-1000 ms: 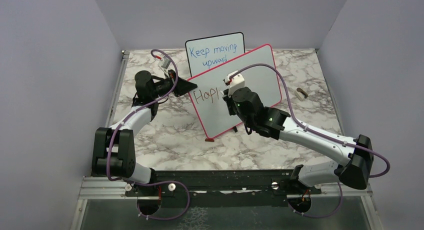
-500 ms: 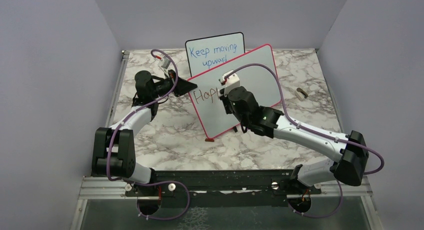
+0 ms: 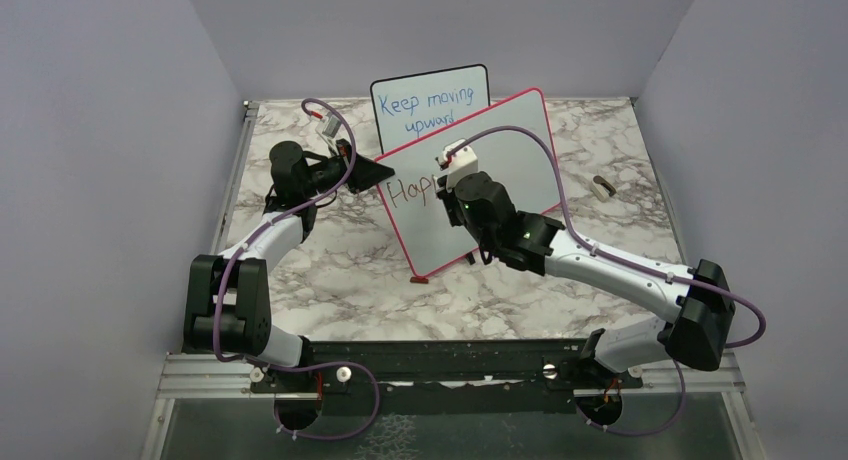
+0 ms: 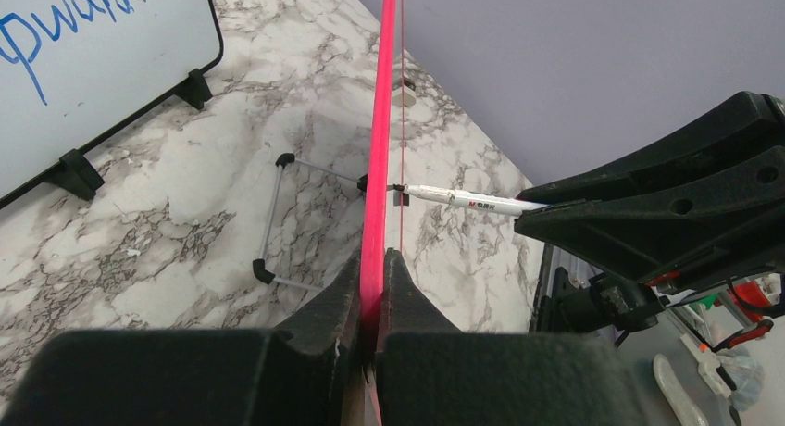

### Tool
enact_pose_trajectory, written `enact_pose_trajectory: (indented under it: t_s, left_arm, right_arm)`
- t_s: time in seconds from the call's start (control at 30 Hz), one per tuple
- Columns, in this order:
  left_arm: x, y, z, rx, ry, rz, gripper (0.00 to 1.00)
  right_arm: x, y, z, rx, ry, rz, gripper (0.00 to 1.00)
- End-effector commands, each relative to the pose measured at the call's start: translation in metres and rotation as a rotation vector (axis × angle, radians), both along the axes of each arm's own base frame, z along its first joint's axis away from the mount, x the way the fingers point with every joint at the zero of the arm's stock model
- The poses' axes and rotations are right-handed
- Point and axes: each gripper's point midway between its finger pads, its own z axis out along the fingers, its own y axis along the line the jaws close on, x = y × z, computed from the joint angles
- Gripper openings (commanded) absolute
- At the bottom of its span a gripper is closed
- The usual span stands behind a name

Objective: Write a sentence on the whiteboard

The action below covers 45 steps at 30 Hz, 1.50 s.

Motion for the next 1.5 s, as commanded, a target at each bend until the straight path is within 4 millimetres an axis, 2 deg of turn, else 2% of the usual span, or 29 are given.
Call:
enact_pose_trajectory:
  t_s: [0.0,0.4,0.87,1.47]
  left_arm:
    - [0.0,-0.002,-0.014,0.028,0.012,-0.02,0.0]
    - [0.0,-0.002,-0.014,0.028,0.011,-0.021,0.0]
    - [0.0,-0.002,-0.013,0.028,0.009,-0.018,0.0]
    - [0.0,-0.002,-0.014,0.028,0.009,-0.018,0.0]
  right_arm:
    - [0.012,0.003,0.015,0.033,-0.04,-0.023,0.01]
    - [0.017,-0.009,0.014,0.028,-0.038,-0.063,0.01]
    - [0.005,-0.026,-0.006,0.005,0.023,-0.092,0.01]
    - [-0.01,-0.009,-0.015,0.022,0.098,0.027,0.01]
